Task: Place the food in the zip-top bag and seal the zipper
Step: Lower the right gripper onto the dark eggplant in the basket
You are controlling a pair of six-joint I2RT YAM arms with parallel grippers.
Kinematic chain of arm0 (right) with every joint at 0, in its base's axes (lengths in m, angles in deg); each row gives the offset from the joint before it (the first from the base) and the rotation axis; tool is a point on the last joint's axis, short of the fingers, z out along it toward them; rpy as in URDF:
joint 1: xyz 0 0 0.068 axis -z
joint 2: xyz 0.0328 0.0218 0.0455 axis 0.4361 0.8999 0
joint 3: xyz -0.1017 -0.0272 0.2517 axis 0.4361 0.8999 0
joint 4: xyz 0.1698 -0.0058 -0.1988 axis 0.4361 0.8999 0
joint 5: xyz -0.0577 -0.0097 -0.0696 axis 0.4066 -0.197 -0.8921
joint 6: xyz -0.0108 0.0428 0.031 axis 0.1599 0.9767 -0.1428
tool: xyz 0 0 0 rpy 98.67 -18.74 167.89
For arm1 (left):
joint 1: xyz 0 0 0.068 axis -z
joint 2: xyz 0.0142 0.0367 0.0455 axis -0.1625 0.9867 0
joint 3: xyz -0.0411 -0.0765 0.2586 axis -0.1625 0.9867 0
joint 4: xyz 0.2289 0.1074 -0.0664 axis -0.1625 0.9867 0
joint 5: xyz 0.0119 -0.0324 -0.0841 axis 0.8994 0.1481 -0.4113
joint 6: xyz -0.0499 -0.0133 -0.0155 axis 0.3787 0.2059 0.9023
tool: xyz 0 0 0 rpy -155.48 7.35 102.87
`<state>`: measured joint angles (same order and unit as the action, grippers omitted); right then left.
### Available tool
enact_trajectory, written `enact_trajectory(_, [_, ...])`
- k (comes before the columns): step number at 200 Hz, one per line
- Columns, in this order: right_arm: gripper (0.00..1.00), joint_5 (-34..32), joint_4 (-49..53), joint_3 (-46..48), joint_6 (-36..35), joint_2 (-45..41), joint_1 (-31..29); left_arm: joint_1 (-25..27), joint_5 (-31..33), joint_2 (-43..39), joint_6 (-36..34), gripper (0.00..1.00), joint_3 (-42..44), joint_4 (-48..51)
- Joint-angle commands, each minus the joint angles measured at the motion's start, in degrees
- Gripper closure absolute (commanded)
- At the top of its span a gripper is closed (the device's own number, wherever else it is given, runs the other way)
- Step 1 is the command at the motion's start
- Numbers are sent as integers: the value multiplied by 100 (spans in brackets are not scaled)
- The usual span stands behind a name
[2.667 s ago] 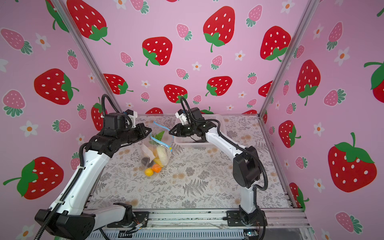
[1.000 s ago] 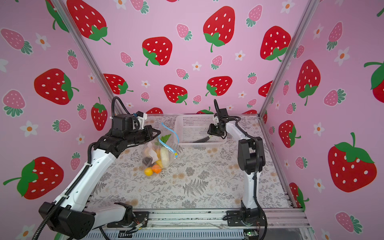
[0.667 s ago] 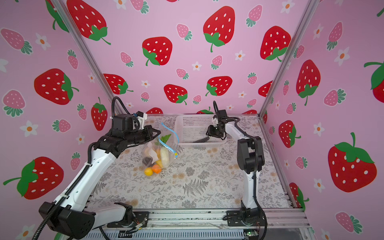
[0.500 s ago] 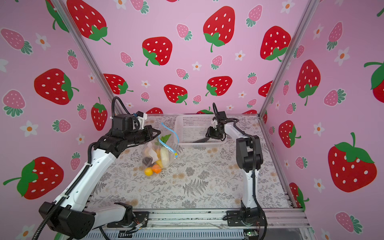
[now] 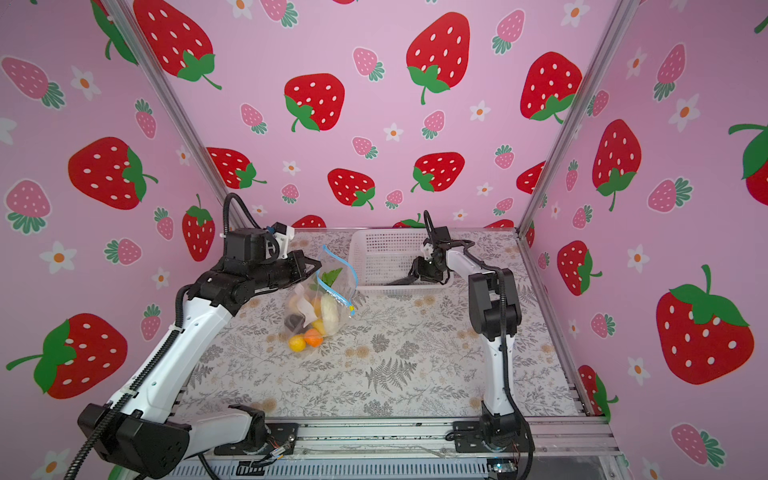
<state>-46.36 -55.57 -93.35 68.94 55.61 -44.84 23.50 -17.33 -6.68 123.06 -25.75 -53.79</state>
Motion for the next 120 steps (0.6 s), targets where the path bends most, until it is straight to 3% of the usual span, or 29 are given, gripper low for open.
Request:
enact_trajectory(1, [47, 229, -40, -248, 84, 182, -13, 33, 56, -33, -27, 100, -116, -120])
enact_trajectory(54, [48, 416, -156, -593, 263, 478, -18, 34, 111, -2, -58, 100, -125, -74])
enact_trajectory(91, [56, 568, -302, -758, 443, 646, -18, 28, 124, 15, -84, 100, -133, -53])
enact_trajectory(120, [58, 631, -393, -865, 582, 780, -18, 32, 156, 32, -91, 100, -133, -48])
